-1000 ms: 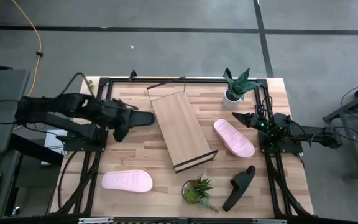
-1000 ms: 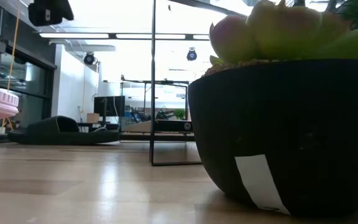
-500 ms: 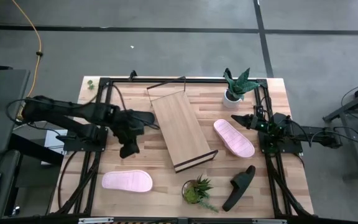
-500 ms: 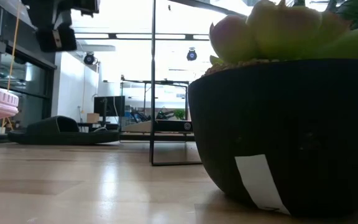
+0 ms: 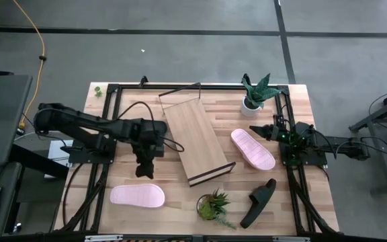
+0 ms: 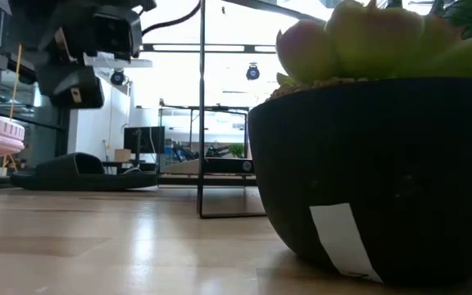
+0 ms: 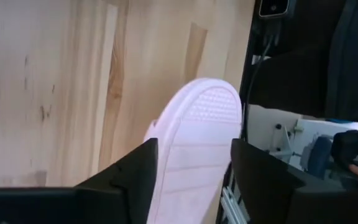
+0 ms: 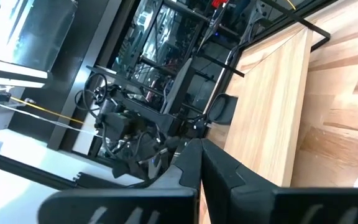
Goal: Pick and place slides into the shelf
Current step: Put the left pink slides on the shelf
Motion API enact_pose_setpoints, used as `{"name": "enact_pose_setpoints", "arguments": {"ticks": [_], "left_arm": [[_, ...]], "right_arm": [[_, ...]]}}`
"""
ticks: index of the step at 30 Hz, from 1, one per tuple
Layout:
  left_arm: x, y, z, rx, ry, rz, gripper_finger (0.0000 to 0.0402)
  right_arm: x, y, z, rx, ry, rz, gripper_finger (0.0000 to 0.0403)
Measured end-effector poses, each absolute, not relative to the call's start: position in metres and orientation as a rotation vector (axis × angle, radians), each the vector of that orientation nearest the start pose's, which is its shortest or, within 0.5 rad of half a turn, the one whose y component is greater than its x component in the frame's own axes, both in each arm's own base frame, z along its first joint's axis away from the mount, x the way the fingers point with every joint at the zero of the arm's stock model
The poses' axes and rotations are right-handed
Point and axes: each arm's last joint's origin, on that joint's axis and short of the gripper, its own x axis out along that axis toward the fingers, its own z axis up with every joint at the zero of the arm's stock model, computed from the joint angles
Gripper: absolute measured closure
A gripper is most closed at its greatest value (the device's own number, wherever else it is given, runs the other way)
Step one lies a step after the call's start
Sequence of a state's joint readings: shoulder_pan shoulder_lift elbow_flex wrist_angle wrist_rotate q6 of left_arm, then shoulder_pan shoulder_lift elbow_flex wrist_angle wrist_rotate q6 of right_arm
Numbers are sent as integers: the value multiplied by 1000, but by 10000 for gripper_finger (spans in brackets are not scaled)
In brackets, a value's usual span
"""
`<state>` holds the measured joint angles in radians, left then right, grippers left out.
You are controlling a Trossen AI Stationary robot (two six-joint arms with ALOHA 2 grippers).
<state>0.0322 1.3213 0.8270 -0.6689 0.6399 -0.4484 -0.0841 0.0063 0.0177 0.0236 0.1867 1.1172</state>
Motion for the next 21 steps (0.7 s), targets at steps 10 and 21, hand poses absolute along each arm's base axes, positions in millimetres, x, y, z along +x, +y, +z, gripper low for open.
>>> {"name": "enact_pose_setpoints", "arguments": {"ticks": [10, 21], "left_arm": [[248, -9, 190, -792, 1294, -272, 170], [256, -11, 167, -825, 1377, -324, 124]], "right_arm": [[96, -13, 171, 1105, -181, -224, 403], [96, -13, 171, 1093, -179, -225, 403]]}}
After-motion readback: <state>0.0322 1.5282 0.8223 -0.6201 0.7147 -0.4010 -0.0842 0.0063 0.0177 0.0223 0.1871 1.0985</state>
